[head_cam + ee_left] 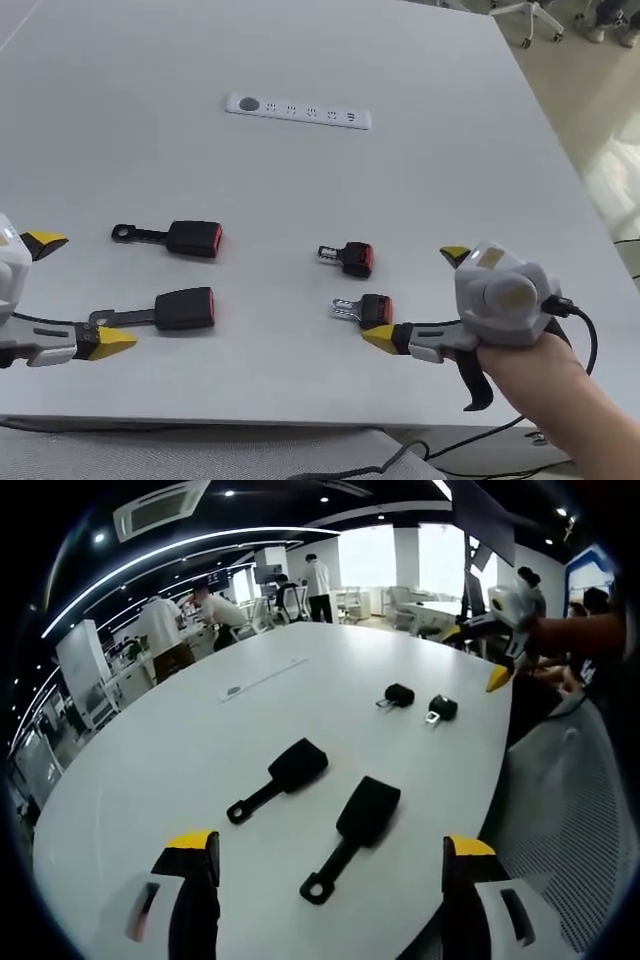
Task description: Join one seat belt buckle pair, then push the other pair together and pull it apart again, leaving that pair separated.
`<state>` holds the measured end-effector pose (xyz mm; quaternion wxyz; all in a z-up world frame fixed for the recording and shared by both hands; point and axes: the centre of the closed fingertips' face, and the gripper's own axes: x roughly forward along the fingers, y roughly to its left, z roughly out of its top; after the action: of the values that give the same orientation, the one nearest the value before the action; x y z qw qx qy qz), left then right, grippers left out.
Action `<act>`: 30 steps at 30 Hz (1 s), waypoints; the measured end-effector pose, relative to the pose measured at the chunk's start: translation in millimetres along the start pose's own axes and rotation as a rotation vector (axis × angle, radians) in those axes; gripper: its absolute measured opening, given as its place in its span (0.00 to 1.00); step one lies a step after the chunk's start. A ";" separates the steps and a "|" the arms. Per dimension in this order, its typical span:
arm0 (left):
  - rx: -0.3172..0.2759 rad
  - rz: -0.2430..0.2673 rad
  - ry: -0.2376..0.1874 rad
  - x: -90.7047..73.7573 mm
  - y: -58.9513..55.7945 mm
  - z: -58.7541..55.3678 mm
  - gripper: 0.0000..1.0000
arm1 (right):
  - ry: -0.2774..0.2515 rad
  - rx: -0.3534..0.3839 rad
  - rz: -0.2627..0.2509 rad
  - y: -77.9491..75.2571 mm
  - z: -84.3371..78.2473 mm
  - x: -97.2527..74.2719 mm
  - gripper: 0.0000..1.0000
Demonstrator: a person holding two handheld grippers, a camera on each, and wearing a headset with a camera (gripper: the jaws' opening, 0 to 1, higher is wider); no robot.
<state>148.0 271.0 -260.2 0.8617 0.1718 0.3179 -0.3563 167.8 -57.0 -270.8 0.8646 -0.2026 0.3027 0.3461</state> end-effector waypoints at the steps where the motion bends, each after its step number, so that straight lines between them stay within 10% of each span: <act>1: -0.002 0.003 -0.001 -0.7 0.1 -0.1 0.93 | 0.000 0.000 0.001 0.8 -0.3 0.4 1.00; 30: -0.009 0.001 -0.005 -9.5 -16.8 -6.0 0.92 | 0.003 0.039 -0.006 6.3 -11.7 -20.1 0.97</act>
<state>128.2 267.4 -259.4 0.8634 0.1673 0.3172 -0.3549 147.2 -68.9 -266.9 0.8689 -0.1871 0.3102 0.3374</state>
